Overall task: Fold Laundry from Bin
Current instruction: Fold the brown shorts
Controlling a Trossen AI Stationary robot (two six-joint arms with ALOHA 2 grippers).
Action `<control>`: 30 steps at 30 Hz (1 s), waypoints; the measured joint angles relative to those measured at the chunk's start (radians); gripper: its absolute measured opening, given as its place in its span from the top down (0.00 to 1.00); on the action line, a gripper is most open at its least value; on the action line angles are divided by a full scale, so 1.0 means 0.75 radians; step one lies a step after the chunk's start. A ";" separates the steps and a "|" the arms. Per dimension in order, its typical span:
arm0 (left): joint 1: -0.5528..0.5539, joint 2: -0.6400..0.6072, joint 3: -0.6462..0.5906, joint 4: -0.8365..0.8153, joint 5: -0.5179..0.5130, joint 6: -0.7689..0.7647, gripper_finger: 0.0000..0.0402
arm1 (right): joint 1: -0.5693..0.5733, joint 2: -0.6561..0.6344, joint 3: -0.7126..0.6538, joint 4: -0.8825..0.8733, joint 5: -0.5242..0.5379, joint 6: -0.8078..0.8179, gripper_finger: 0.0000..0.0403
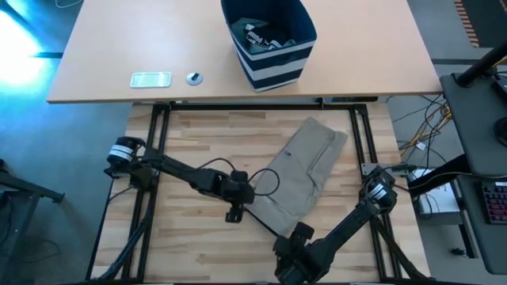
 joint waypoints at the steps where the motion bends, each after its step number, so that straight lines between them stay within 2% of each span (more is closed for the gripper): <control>1: 0.002 0.013 0.000 -0.003 -0.004 -0.033 0.38 | 0.000 0.000 0.000 0.001 0.001 0.003 0.42; 4: 0.005 0.063 -0.001 -0.005 -0.001 -0.129 0.48 | 0.001 -0.001 0.007 -0.009 0.001 -0.003 0.42; 6: 0.001 0.097 -0.001 0.005 0.034 -0.198 0.61 | 0.001 -0.001 0.030 -0.045 0.000 -0.003 0.42; 9: -0.028 0.108 -0.001 0.019 0.077 -0.323 0.89 | 0.001 -0.013 0.081 -0.182 0.000 0.023 0.42; 10: -0.046 0.107 -0.001 0.027 0.085 -0.374 0.94 | 0.001 -0.023 0.100 -0.223 0.001 0.023 0.42; 15: -0.150 0.072 -0.002 0.198 0.146 -0.628 0.97 | 0.017 -0.088 0.141 -0.368 0.077 -0.009 0.42; 21: -0.219 0.057 -0.002 0.377 0.183 -0.942 0.99 | 0.044 -0.156 0.108 -0.385 0.149 0.021 0.42; 25: -0.227 -0.020 -0.002 0.318 0.238 -1.078 1.00 | 0.053 -0.158 0.081 -0.325 0.153 0.019 0.42; 30: -0.250 -0.105 -0.016 0.062 0.290 -1.117 1.00 | 0.053 -0.153 -0.037 -0.047 0.183 -0.017 0.42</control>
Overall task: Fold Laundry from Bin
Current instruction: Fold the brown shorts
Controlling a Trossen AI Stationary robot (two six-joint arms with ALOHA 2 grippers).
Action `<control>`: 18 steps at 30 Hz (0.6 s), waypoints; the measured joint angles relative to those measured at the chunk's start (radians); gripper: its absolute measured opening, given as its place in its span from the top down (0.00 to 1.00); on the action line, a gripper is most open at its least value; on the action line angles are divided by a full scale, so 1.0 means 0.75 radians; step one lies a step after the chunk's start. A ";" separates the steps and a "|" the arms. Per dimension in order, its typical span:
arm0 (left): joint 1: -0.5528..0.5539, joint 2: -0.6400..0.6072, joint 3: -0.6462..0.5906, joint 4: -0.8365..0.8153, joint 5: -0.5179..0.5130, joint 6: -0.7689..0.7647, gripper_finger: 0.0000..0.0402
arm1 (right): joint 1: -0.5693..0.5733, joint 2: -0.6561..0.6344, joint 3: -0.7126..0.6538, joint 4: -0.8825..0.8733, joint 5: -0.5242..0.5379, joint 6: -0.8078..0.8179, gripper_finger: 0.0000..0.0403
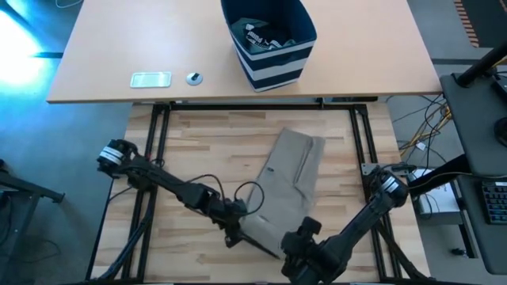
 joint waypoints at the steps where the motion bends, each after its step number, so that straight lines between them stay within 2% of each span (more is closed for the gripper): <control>1: 0.001 0.000 -0.017 -0.026 0.018 -0.001 1.00 | -0.005 0.001 -0.034 0.070 0.001 0.001 0.42; 6: 0.046 -0.005 -0.151 -0.026 0.159 -0.060 1.00 | -0.039 0.001 -0.200 0.525 0.022 -0.007 0.45; 9: 0.074 -0.057 -0.223 -0.003 0.198 -0.094 1.00 | -0.073 0.001 -0.299 0.767 0.029 -0.054 0.46; 14: 0.118 -0.181 -0.321 0.012 0.207 -0.101 1.00 | -0.180 0.011 -0.360 0.923 0.035 -0.179 0.48; 18: 0.175 -0.296 -0.424 0.025 0.227 -0.109 1.00 | -0.273 0.020 -0.360 0.965 -0.024 -0.314 0.48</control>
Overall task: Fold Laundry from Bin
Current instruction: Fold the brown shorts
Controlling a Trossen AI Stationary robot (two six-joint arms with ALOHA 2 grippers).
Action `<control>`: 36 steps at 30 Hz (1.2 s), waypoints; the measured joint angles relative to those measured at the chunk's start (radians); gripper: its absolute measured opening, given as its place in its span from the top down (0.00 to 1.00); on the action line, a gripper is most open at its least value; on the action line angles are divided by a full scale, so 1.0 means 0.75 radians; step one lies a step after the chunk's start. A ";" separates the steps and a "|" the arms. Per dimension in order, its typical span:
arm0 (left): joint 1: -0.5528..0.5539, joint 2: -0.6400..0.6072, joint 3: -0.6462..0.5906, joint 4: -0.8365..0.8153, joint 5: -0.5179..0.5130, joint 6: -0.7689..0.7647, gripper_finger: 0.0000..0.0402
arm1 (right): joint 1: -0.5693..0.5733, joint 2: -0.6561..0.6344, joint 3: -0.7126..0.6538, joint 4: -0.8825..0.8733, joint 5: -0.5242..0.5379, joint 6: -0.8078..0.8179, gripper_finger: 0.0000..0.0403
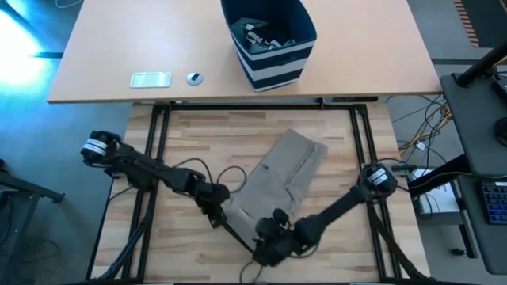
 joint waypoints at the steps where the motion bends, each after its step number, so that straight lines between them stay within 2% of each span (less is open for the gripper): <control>1: 0.013 -0.020 -0.038 0.001 0.003 -0.002 1.00 | -0.021 0.003 0.000 0.003 -0.013 -0.027 0.48; 5: 0.053 -0.059 -0.222 0.061 0.071 -0.014 1.00 | -0.109 0.040 -0.001 0.065 -0.061 -0.145 0.48; 10: 0.093 -0.057 -0.427 0.283 0.186 -0.021 1.00 | -0.196 0.159 0.001 0.285 -0.192 -0.247 0.48; 16: 0.122 -0.062 -0.481 0.425 0.237 -0.031 1.00 | -0.209 0.221 0.036 0.329 -0.193 -0.280 0.48; 19: 0.100 -0.033 -0.431 0.434 0.189 -0.038 1.00 | -0.176 0.175 0.052 0.213 -0.197 -0.290 0.48; 23: 0.059 0.093 -0.305 0.469 0.115 -0.049 1.00 | -0.089 0.040 0.065 -0.104 -0.200 -0.206 0.48; 27: 0.000 0.274 -0.097 0.525 0.074 -0.089 1.00 | 0.016 -0.059 0.044 -0.412 -0.208 -0.038 0.48; 30: -0.047 0.400 0.085 0.536 0.087 -0.101 1.00 | 0.082 -0.087 -0.043 -0.611 -0.244 0.072 0.48; 33: -0.086 0.505 0.245 0.534 0.123 -0.137 1.00 | 0.105 -0.100 -0.196 -0.569 -0.325 0.089 0.48; 36: -0.126 0.571 0.407 0.535 0.132 -0.181 1.00 | 0.089 -0.148 -0.311 -0.436 -0.332 -0.020 0.48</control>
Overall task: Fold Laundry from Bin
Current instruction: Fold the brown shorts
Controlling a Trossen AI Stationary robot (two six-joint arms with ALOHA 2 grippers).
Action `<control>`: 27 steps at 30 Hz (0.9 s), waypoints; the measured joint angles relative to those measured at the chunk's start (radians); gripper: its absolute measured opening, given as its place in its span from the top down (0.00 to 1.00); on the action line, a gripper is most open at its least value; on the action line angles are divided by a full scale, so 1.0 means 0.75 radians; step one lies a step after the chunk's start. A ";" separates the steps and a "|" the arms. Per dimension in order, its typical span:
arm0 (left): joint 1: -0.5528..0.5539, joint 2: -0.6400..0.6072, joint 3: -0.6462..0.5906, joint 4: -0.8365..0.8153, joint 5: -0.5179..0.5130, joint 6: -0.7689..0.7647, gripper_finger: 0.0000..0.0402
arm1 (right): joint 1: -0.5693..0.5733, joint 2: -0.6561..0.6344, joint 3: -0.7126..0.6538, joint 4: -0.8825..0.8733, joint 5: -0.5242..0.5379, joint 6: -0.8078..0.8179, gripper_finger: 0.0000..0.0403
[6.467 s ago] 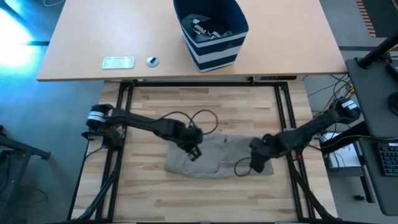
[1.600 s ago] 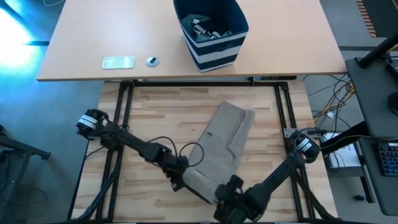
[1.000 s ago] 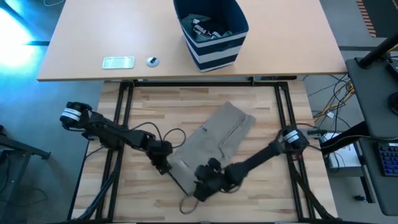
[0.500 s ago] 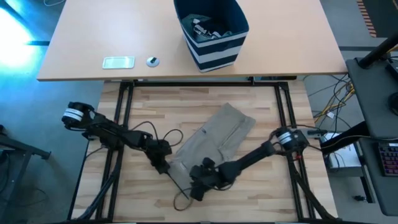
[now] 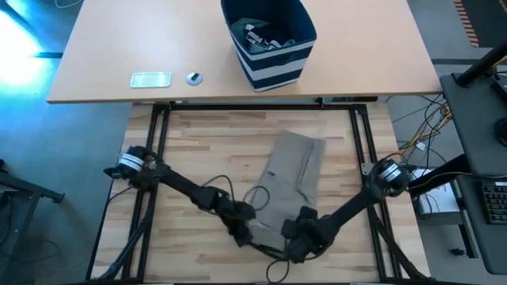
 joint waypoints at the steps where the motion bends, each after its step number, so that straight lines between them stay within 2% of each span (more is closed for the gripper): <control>1: -0.009 0.013 0.049 -0.003 0.003 -0.013 1.00 | -0.014 -0.010 -0.027 0.031 0.016 -0.049 0.48; 3: -0.015 0.031 0.148 -0.051 0.010 -0.016 1.00 | -0.041 -0.054 -0.068 0.061 0.041 -0.122 0.48; 7: -0.006 0.027 0.282 -0.431 0.013 0.071 1.00 | -0.066 -0.186 -0.114 0.068 0.140 -0.212 0.48; 9: -0.003 0.012 0.312 -0.614 0.011 0.116 1.00 | -0.052 -0.262 -0.142 0.070 0.146 -0.222 0.48; 11: -0.002 0.004 0.316 -0.695 0.007 0.138 1.00 | -0.038 -0.321 -0.176 0.088 0.137 -0.208 0.48; 15: -0.008 -0.019 0.258 -0.712 0.006 0.149 1.00 | -0.019 -0.399 -0.249 0.278 0.145 -0.203 0.48; 19: 0.001 -0.042 0.197 -0.633 0.004 0.181 1.00 | -0.016 -0.401 -0.325 0.623 0.148 -0.286 0.48; 24: 0.021 -0.054 0.184 -0.590 -0.057 0.247 0.99 | -0.023 -0.259 -0.329 1.038 0.284 -0.543 0.47; 27: 0.022 -0.066 0.191 -0.607 -0.055 0.278 0.95 | -0.034 -0.144 -0.255 1.060 0.298 -0.648 0.43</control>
